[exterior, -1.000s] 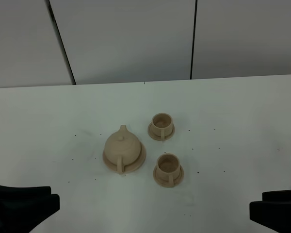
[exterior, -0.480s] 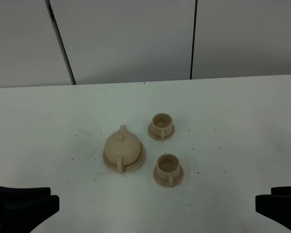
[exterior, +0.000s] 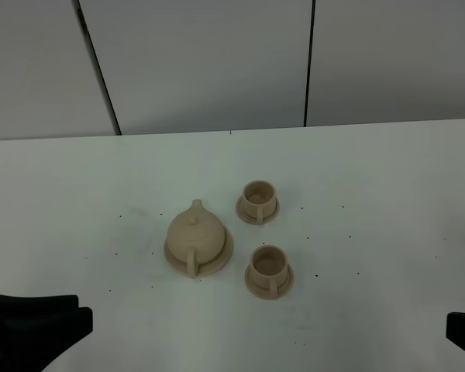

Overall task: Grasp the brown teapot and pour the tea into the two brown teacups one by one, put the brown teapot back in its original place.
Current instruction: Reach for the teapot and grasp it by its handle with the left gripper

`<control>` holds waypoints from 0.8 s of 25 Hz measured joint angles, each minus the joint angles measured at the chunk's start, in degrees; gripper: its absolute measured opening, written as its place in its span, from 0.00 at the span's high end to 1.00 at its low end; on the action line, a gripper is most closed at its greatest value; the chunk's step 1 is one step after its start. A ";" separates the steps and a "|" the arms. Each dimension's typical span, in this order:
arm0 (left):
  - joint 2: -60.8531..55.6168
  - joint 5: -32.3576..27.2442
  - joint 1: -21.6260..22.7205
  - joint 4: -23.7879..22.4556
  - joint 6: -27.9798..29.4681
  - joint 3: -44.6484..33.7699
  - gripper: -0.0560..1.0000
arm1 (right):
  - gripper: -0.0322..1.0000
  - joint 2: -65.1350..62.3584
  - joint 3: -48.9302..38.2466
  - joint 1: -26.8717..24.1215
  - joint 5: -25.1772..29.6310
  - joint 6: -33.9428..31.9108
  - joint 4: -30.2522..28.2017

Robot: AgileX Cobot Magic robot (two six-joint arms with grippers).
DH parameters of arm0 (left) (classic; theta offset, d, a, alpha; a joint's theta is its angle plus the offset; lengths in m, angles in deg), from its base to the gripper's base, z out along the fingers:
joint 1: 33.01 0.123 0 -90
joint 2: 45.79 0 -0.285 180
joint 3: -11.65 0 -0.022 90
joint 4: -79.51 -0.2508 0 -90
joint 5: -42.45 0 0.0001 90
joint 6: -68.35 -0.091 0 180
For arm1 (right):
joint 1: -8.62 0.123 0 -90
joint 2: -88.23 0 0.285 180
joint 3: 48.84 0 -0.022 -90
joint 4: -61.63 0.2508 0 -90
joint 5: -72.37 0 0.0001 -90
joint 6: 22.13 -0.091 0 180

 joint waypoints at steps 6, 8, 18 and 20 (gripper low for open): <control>0.00 1.65 0.00 -0.07 2.05 0.00 0.68 | 0.53 -7.67 2.67 0.00 1.51 -13.67 -15.38; 0.00 3.76 0.00 -0.14 3.48 0.00 0.68 | 0.53 -10.20 2.69 0.00 2.18 -17.79 -19.87; 0.00 9.71 0.00 -0.41 6.23 0.00 0.68 | 0.53 -24.31 2.73 0.00 6.72 -37.14 -42.33; 0.00 11.58 0.00 -1.85 7.82 0.00 0.68 | 0.53 -25.57 2.73 0.00 7.58 -39.55 -45.24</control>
